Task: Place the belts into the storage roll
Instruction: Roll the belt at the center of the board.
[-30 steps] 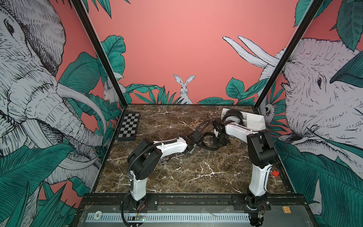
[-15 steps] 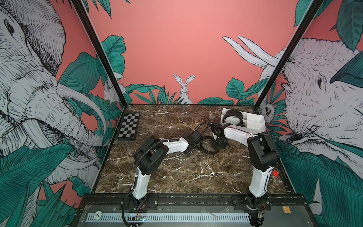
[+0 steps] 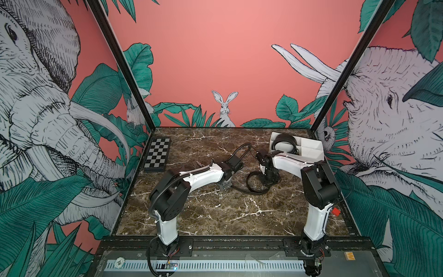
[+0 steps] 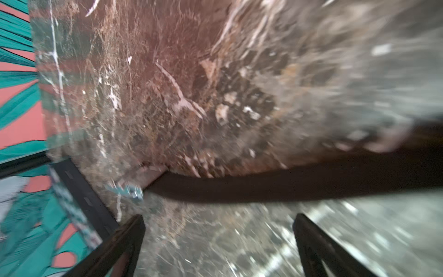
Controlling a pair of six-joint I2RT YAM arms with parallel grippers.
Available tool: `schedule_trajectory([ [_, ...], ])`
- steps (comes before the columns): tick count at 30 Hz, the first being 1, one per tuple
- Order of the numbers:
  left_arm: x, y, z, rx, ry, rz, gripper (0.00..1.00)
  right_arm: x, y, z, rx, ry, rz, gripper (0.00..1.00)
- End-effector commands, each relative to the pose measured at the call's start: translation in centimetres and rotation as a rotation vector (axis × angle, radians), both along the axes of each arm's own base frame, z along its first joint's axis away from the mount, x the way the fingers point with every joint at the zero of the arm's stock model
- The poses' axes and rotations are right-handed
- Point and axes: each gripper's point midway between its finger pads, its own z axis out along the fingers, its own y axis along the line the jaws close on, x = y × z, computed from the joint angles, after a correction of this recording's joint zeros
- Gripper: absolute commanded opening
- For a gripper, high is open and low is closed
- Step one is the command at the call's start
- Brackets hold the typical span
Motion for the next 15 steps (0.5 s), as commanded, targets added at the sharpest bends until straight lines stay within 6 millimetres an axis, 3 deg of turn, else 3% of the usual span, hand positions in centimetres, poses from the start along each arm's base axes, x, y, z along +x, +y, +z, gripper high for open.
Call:
schedule_trajectory([
  [1,-4.8,-1.3,0.8,-0.231,0.194,0.081,0.99,-2.4,-1.2,-1.6,-0.069,0.118,0.023,0.24],
  [3,-6.0,-2.2,1.2,-0.329,0.255,0.165,0.99,-2.5,-1.1,-1.7,-0.067,0.12,0.022,0.24],
  [7,-6.3,-3.6,0.5,-0.561,0.338,0.475,0.98,-2.7,-1.3,-1.9,-0.072,0.121,0.023,0.25],
  [11,-4.1,-5.1,-0.3,-0.804,0.344,0.671,0.93,-2.8,-1.2,-2.0,-0.064,0.115,0.018,0.25],
  [15,-1.6,-6.0,-0.1,-0.94,0.316,0.751,0.89,-2.9,-1.0,-2.1,-0.06,0.115,0.025,0.25],
])
